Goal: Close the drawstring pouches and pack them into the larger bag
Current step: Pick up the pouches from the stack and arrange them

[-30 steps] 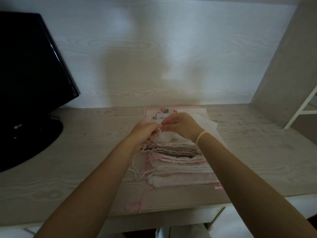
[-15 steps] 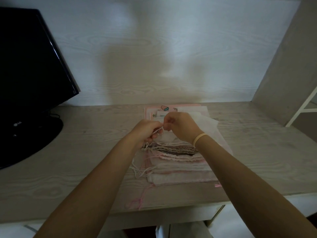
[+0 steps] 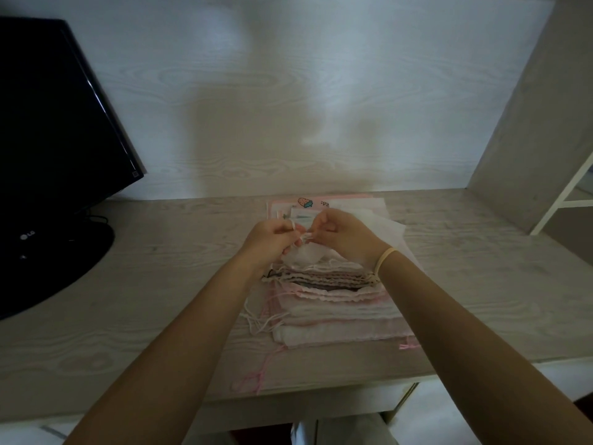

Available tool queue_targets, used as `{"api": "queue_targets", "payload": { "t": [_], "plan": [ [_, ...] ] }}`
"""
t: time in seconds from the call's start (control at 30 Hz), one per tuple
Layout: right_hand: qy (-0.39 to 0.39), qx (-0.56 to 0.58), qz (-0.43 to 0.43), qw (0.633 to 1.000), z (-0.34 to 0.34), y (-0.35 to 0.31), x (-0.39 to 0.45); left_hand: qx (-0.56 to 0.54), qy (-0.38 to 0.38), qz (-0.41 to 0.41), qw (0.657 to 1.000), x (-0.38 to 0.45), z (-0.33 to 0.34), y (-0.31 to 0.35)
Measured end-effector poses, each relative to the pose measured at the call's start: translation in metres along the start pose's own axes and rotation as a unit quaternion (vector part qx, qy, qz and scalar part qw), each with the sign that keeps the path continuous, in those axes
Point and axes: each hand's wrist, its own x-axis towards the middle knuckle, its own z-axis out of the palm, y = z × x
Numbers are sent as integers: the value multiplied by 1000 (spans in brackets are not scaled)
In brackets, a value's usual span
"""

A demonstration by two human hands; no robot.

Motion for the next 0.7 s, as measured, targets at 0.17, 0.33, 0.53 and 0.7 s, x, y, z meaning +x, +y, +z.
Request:
{"api": "queue_targets", "payload": {
  "t": [0.17, 0.33, 0.53, 0.7],
  "plan": [
    [19, -47, -22, 998, 9, -3, 7, 31, -10, 52, 998, 0, 4, 2],
    [38, -182, -36, 982, 8, -3, 8, 32, 7, 61, 998, 0, 4, -1],
    [46, -179, -45, 982, 9, -6, 5, 49, 15, 35, 998, 1, -2, 0],
    [75, -199, -62, 975, 13, -8, 5, 13, 32, -2, 999, 0, -4, 5]
  ]
}}
